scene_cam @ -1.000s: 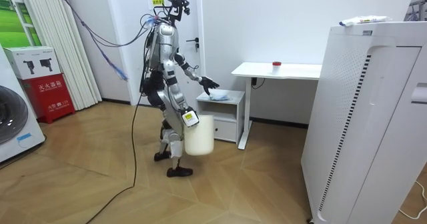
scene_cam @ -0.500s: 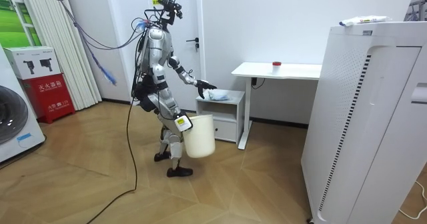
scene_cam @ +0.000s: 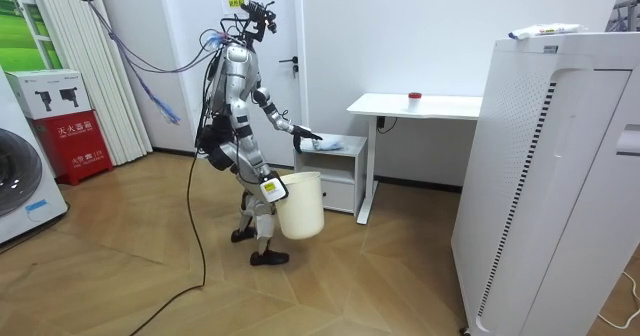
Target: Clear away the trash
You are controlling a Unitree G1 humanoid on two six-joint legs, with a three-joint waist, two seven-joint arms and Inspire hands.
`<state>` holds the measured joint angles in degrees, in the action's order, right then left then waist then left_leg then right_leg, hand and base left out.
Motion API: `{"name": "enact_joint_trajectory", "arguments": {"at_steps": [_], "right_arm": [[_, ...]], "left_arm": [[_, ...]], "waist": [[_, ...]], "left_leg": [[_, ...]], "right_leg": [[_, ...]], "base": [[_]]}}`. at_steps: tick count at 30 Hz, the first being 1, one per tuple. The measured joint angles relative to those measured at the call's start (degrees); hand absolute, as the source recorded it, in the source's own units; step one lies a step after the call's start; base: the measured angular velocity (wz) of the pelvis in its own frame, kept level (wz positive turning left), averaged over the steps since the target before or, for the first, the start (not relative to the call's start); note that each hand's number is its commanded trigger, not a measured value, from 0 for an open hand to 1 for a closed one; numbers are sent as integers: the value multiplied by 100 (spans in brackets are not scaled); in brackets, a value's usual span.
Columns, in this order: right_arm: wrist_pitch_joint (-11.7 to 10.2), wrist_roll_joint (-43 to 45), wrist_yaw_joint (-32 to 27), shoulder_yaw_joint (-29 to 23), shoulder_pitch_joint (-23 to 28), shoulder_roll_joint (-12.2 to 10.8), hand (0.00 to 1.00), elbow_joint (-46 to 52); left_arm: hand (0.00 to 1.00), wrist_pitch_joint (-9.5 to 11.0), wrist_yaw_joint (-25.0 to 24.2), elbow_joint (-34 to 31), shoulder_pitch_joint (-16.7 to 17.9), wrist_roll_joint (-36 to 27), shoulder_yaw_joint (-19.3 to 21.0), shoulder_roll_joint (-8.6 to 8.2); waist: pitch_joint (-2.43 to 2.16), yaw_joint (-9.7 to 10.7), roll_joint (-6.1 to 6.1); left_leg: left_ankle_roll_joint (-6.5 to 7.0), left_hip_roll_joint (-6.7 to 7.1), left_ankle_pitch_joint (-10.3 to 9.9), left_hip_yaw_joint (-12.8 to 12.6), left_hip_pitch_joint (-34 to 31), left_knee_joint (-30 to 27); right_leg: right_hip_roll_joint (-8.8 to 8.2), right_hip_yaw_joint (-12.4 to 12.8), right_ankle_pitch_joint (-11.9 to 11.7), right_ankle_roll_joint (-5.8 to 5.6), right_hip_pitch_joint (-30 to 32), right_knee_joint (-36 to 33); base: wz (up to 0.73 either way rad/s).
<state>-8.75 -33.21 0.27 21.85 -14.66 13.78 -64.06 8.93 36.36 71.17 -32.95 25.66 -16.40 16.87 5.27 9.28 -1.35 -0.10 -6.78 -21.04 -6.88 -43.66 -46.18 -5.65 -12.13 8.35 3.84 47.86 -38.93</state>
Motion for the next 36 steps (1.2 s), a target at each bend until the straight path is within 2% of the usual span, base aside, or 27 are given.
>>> {"name": "enact_joint_trajectory", "arguments": {"at_steps": [4,6,11,21,29,30,31,32,33,34,35,36], "right_arm": [[-2,-32,-13,0,10,21,100,206],[0,-32,-9,8,36,82,100,383],[8,-39,-5,99,77,122,100,570],[128,-106,-4,197,98,215,100,700],[143,-281,-3,198,108,310,100,850],[163,-299,-2,198,114,352,100,865],[171,-321,-3,197,114,377,100,873],[188,-363,-3,197,114,410,100,883],[212,-425,-3,197,116,420,100,883],[221,-442,-3,197,122,420,100,889],[236,-459,-3,197,141,420,100,903],[243,-468,-3,197,155,420,100,913]], "left_arm": [[0,-56,193,114,-216,298,-1,126],[0,-152,226,110,-311,543,-18,208],[0,-292,259,96,-361,784,-78,296],[0,-614,297,98,-362,1053,-81,336],[0,-777,298,94,-366,1116,-81,407],[19,-792,300,86,-366,1119,-85,408],[29,-805,309,76,-369,1120,-85,410],[60,-827,334,76,-373,1121,-84,414],[73,-869,336,77,-373,1121,-87,414],[78,-881,336,76,-373,1121,-87,413],[94,-887,335,76,-373,1121,-88,411],[100,-887,335,71,-374,1122,-87,411]], "waist": [[2,2,5],[2,7,6],[2,7,9],[2,-7,9],[3,-8,7],[3,-4,7],[3,-4,7],[3,-10,7],[3,-1,7],[3,6,7],[3,18,8],[2,21,9]], "left_leg": [[6,-42,-55,81,-262,-211],[15,-40,-60,81,-361,-255],[18,-40,-63,83,-389,-267],[35,-43,-104,100,-445,-366],[46,-45,-145,134,-686,-537],[54,-34,-150,136,-726,-566],[57,-26,-152,136,-753,-579],[60,-25,-154,135,-790,-600],[61,-26,-154,136,-815,-611],[61,-26,-154,135,-821,-612],[61,-25,-154,133,-824,-616],[61,-26,-154,132,-825,-616]], "right_leg": [[16,-53,2,11,179,-102],[-24,-53,12,13,288,-189],[-27,-57,16,16,311,-185],[-49,-74,50,9,344,-291],[-71,-85,91,20,563,-452],[-102,-85,114,16,614,-492],[-117,-86,122,15,642,-498],[-121,-82,123,14,682,-512],[-126,-87,124,16,705,-531],[-130,-90,125,16,711,-563],[-138,-92,134,15,713,-575],[-138,-91,136,14,714,-574]], "base": [[0],[0],[0],[0],[1],[6],[5],[0],[0],[3],[0],[0]]}}
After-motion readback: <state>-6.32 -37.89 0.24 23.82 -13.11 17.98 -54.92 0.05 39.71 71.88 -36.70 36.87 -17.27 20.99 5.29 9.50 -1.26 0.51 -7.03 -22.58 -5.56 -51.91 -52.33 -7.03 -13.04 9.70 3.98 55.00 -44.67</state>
